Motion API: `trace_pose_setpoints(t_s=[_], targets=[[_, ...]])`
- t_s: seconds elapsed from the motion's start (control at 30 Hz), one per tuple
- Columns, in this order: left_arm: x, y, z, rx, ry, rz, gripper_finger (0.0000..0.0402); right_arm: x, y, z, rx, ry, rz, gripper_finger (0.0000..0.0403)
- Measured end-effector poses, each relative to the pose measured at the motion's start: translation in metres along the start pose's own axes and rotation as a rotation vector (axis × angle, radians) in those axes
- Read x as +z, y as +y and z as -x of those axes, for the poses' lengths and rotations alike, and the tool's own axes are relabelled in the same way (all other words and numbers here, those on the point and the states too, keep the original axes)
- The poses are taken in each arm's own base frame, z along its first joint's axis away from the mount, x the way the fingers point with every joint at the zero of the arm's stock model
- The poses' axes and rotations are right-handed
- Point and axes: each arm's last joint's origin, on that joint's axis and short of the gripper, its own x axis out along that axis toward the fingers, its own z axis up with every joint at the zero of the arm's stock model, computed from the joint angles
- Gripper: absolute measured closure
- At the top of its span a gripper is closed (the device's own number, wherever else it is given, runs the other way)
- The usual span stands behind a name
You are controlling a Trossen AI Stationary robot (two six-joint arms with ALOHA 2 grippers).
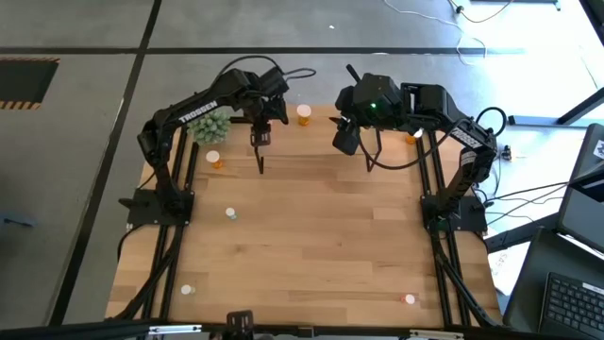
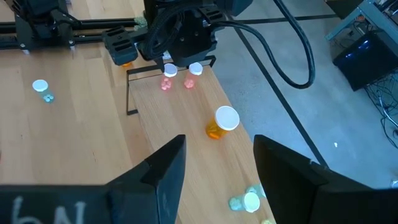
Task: Pick and place medicine bottles onto shelf by color
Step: Put the right orange medicine bottle on the shelf, aligned with the other orange medicine bottle
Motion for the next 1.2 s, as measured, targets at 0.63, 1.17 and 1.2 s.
trace_pose_setpoints(t_s=[0.63,1.17,1.2], targets=[[0.013,-0.018,0.069,0.075,-0.145,-0.030,0.0255,0.000,0.000,0.000,0.000,0.000,-0.001,0.0212],[-0.033,-0.072,0.154,-0.017,-0.268,0.134,0.0255,0.000,0.000,0.000,0.000,0.000,0.000,0.0212],[-0.032,-0.078,0.155,-0.031,-0.274,0.149,0.0255,0.000,0.000,0.000,0.000,0.000,0.002,0.0212]])
